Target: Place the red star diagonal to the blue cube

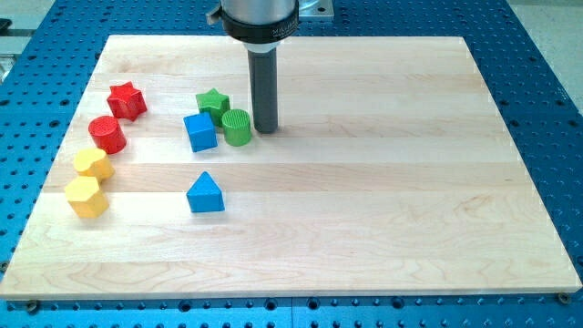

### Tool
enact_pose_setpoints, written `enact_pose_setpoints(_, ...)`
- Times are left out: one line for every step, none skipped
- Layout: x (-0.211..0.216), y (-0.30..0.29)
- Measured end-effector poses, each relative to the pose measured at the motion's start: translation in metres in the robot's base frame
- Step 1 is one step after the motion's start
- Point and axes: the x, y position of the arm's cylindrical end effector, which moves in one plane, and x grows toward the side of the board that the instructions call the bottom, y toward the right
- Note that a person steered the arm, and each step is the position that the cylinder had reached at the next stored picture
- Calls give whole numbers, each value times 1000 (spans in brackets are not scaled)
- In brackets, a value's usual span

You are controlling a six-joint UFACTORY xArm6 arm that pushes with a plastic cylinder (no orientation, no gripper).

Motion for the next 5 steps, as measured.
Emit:
enact_pose_setpoints(-24, -10)
enact_pose_setpoints(-108, -28)
enact_pose_setpoints(-124, -151)
enact_pose_setpoints(-107, -237)
enact_pose_setpoints(-57, -229)
